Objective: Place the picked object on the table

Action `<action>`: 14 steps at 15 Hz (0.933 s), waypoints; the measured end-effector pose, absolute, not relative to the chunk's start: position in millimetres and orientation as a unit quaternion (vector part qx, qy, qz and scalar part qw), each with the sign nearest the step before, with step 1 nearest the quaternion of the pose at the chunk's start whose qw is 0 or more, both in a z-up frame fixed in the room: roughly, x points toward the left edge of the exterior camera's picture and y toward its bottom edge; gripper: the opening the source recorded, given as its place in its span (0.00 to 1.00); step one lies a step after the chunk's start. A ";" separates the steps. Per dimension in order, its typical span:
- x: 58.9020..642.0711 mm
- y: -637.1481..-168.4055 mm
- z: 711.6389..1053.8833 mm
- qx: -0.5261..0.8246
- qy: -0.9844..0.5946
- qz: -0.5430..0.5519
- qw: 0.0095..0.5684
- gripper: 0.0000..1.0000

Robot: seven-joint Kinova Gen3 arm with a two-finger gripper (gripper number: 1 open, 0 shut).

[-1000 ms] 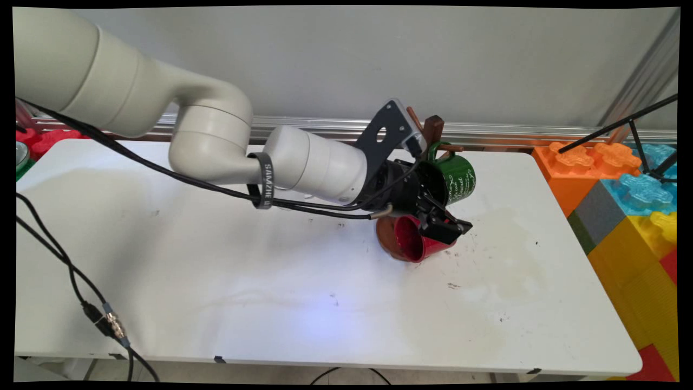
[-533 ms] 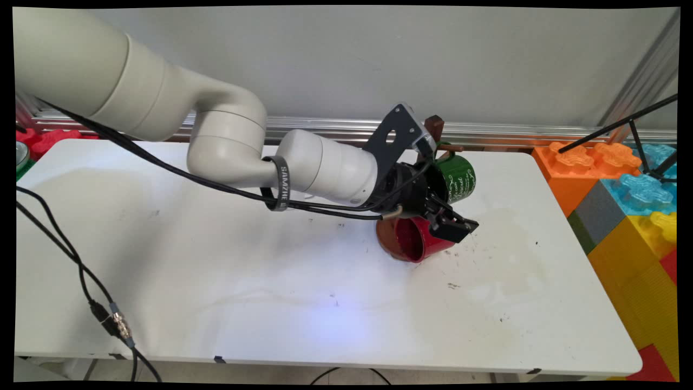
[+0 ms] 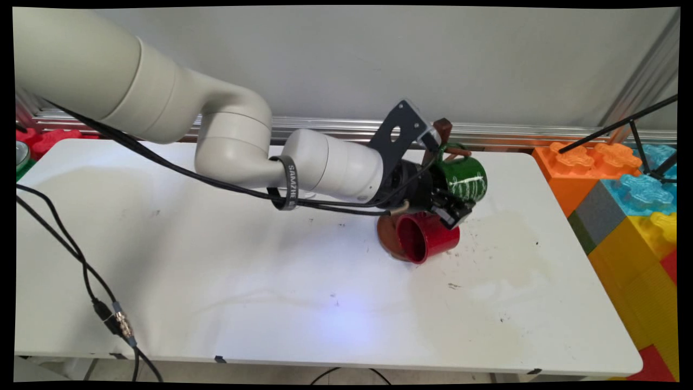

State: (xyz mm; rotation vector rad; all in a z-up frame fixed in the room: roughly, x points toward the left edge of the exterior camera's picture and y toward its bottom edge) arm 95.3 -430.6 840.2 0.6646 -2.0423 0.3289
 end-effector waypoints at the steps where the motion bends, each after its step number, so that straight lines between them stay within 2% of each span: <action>1: 95.5 -430.9 841.0 0.274 -0.830 0.136 0.467 0.00; 14: 92.2 -422.3 866.6 0.275 -0.813 0.150 0.490 0.00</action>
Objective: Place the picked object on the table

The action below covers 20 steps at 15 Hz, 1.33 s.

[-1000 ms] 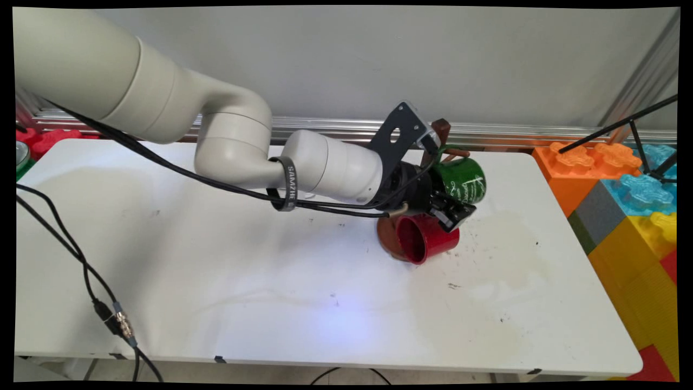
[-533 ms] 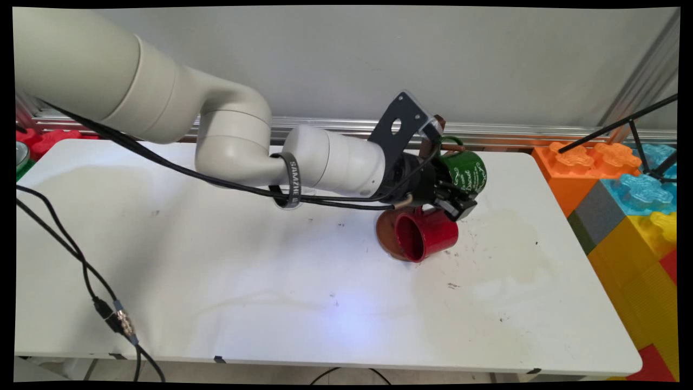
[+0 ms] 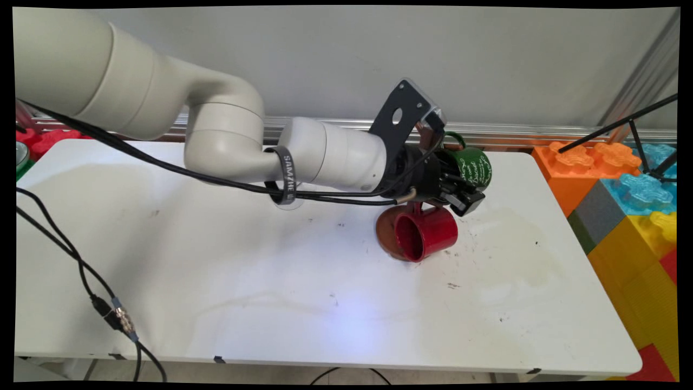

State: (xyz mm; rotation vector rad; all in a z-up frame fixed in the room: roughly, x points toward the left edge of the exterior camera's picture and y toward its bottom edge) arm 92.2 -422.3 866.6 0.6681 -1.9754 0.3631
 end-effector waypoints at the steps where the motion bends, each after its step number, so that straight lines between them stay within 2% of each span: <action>1: 92.1 -419.5 868.8 0.274 -0.813 0.148 0.491 0.00; 20: 104.1 -370.1 891.9 0.228 -0.831 0.126 0.491 0.00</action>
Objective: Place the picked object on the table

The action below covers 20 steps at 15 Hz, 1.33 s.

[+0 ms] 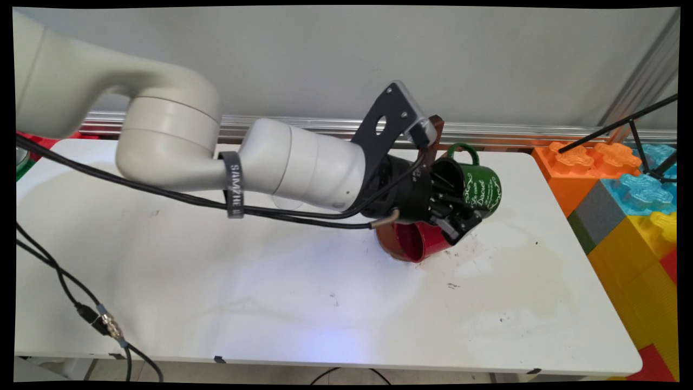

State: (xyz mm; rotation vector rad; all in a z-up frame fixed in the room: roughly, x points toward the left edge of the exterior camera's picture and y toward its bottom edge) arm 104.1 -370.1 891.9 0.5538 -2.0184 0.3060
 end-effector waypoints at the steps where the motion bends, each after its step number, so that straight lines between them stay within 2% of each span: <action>1: 106.4 -366.2 893.0 0.224 -0.834 0.124 0.489 0.00; 20: 154.4 -332.8 923.8 0.165 -0.867 0.120 0.454 0.00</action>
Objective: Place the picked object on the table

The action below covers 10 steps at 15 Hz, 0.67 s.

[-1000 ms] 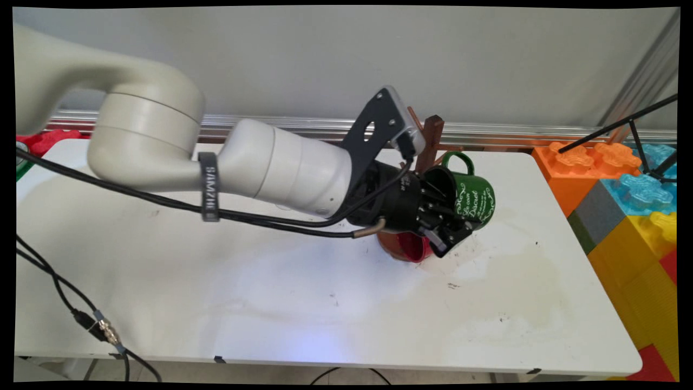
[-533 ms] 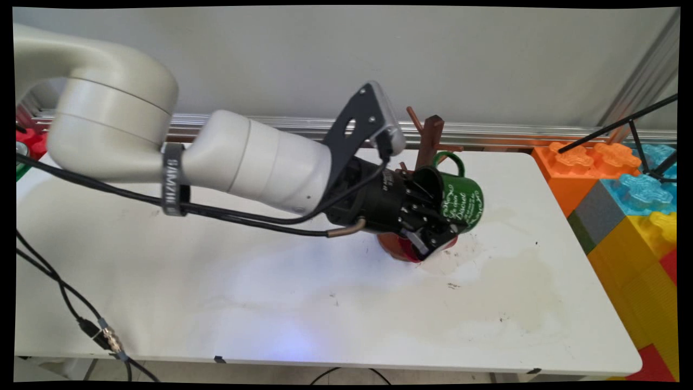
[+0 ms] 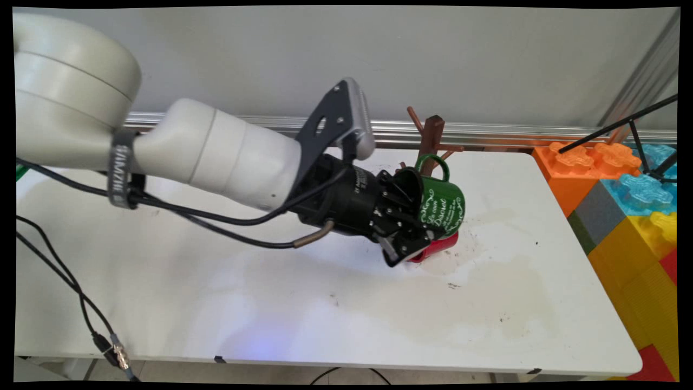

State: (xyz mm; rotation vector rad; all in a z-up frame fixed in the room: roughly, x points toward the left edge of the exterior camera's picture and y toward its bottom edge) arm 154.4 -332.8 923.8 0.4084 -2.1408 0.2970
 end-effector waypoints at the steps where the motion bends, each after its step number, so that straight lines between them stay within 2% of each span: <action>1: 158.6 -332.0 927.2 0.159 -0.871 0.121 0.450 0.00; 5: 177.5 -330.6 939.1 0.140 -0.886 0.128 0.424 0.00; 10: 204.0 -335.3 948.7 0.130 -0.911 0.141 0.364 0.00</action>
